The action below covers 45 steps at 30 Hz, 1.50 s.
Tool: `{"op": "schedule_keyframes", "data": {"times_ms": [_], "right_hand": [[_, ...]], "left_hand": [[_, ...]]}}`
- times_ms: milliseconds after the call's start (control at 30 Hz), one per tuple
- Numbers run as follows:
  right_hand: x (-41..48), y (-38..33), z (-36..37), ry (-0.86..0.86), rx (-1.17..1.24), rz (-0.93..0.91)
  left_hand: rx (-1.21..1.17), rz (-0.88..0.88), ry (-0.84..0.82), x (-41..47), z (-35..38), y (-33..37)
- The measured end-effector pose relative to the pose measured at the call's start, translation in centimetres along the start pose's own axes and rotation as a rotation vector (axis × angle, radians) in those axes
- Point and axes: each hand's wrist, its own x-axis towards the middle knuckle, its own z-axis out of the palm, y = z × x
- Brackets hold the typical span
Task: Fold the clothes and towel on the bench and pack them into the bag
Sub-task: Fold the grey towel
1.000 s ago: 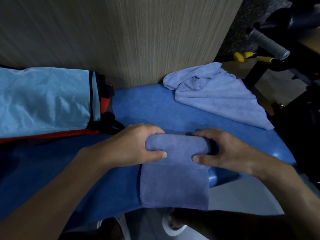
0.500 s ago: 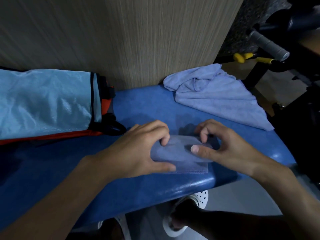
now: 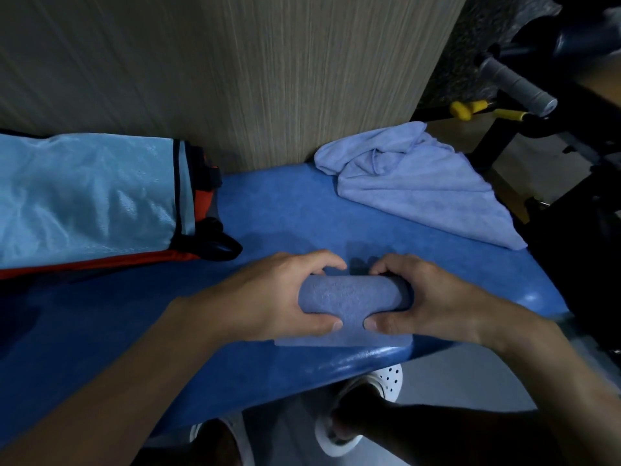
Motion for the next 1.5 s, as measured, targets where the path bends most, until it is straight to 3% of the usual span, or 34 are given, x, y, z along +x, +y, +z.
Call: {"op": "schedule_keyframes", "data": {"times_ms": [100, 267, 400, 500, 567, 800, 1033, 1233, 1400, 1500], "right_hand": [[-0.1, -0.6, 0.2, 0.066, 0.113, -0.044], [0.3, -2.6, 1.5, 0.172, 0.401, -0.105], [0.7, -5.8, 3.2, 0.273, 0.736, -0.07], [1.4, -8.8, 4.8, 0.144, 1.155, -0.042], [1.9, -11.5, 5.9, 0.078, 1.252, -0.079], [4.0, -20.8, 13.0, 0.093, 1.09, -0.086], [7.0, -25.5, 20.4, 0.116, 0.823, -0.098], [8.8, -28.7, 23.1, -0.021, 0.627, -0.118], [9.4, -28.8, 24.1, 0.006, 0.23, -0.183], [9.5, -28.7, 24.0, 0.025, 0.189, -0.176]], "left_hand": [[-0.029, -0.008, -0.045, -0.1, -0.4, 0.3], [-0.284, 0.003, -0.028, -1.6, -1.1, 0.3], [-0.513, -0.042, 0.159, -4.5, -2.3, 0.0], [-0.583, -0.091, 0.366, -6.9, -3.5, 0.1], [-0.618, -0.114, 0.466, -9.0, -4.2, 0.0], [-0.553, -0.273, 0.691, -18.5, -4.1, -3.6], [-0.276, -0.442, 0.652, -26.6, -3.7, -8.7], [-0.158, -0.566, 0.782, -28.1, -3.9, -11.5], [-0.102, -0.558, 0.723, -28.5, -3.1, -12.8], [-0.092, -0.548, 0.733, -28.4, -2.9, -13.0]]}}
